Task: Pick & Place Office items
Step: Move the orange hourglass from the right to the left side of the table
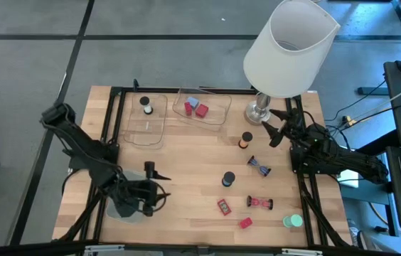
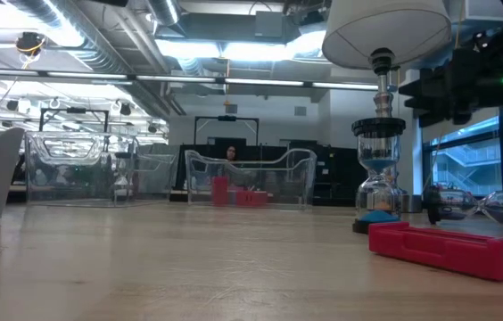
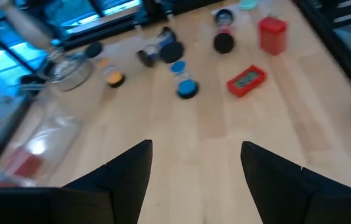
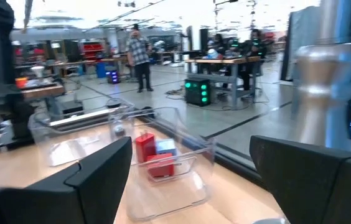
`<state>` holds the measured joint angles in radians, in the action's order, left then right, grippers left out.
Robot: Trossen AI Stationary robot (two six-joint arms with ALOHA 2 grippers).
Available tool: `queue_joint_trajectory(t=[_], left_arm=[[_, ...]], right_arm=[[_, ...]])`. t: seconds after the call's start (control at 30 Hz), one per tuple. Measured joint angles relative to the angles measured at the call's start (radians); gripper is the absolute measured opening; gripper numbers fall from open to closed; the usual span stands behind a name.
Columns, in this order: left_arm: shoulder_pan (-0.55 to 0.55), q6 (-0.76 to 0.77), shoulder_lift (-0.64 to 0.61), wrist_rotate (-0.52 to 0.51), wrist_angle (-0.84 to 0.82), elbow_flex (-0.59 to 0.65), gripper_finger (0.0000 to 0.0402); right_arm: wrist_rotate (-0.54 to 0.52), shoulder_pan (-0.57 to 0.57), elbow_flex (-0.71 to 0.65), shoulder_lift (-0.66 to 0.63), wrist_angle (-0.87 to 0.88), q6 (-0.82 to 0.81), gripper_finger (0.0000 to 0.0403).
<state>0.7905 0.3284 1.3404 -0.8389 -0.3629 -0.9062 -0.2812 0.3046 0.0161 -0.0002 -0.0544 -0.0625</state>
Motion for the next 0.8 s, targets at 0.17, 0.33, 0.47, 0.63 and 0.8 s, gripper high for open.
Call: queue_joint_trajectory(t=[0.17,0.33,0.47,0.63,0.8], left_arm=[[0.020,0.053,-0.043,-0.055,-0.108,0.000,0.0242],[0.021,0.062,-0.086,-0.067,-0.167,0.000,0.0242],[0.020,0.062,-0.120,-0.104,-0.219,0.000,0.0242],[0.020,0.066,-0.159,-0.160,-0.270,0.000,0.0242],[0.019,0.049,-0.192,-0.255,-0.285,0.000,0.0242]], right_arm=[[-0.017,0.000,0.000,0.000,-0.003,-0.042,0.0327],[0.005,0.000,0.000,0.000,-0.002,-0.169,0.0327],[0.010,0.000,0.000,0.000,-0.002,-0.211,0.0327],[0.010,0.000,0.000,0.000,-0.002,-0.212,0.0327],[0.012,0.000,0.000,0.000,-0.002,-0.277,0.0327]])
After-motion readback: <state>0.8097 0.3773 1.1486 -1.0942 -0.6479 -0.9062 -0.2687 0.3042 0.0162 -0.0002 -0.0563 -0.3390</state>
